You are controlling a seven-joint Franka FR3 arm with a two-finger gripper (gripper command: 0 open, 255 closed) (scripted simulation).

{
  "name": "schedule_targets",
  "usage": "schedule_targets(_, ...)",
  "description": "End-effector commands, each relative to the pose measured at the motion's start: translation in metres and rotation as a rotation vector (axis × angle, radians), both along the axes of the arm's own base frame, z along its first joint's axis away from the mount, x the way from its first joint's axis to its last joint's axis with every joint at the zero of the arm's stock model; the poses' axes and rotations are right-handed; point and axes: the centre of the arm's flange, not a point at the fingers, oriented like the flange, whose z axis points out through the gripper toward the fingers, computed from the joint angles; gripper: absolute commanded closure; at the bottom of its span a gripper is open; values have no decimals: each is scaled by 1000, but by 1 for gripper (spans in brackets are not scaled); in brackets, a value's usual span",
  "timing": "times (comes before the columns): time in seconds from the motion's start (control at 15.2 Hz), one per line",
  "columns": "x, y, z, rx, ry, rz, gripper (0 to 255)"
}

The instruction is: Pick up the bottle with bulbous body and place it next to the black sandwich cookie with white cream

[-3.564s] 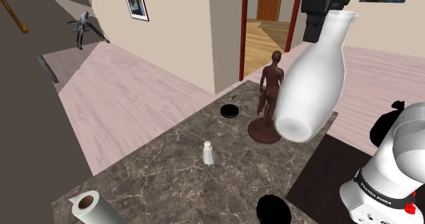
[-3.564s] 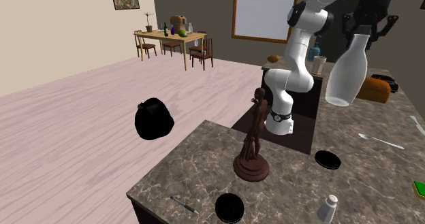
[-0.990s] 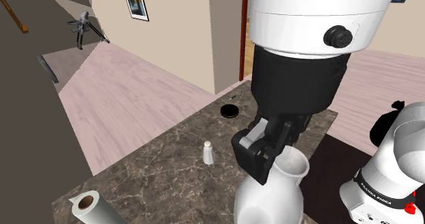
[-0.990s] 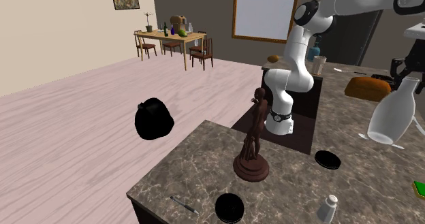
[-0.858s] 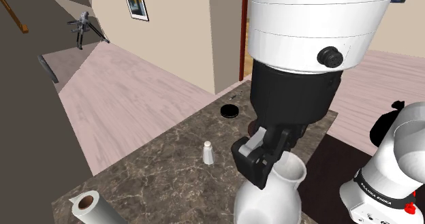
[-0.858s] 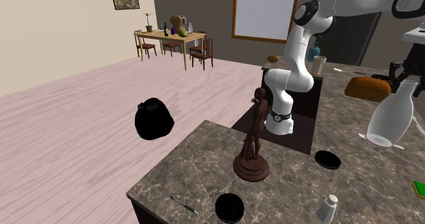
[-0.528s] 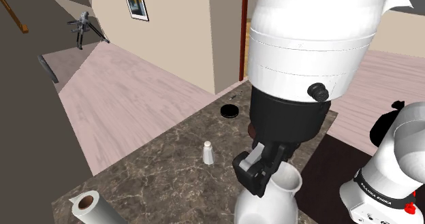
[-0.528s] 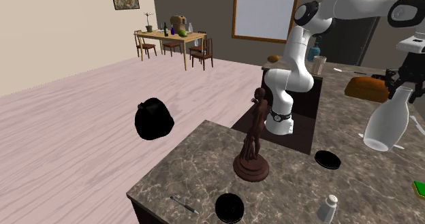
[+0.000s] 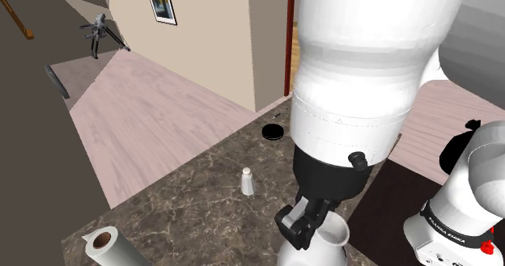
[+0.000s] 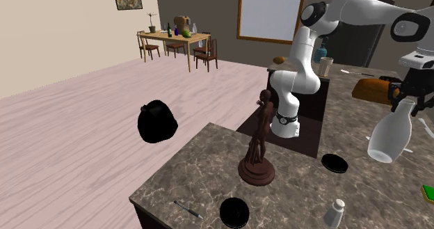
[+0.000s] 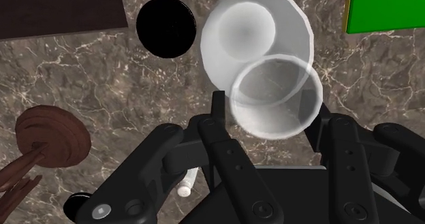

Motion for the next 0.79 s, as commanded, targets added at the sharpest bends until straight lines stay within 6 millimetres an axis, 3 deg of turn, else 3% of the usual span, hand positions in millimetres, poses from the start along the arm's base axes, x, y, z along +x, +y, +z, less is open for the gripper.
schedule_targets(0.0,0,0,-10,1,-1,0,255)
schedule_targets(0.73,0,0,-68,1,-1,0,255)
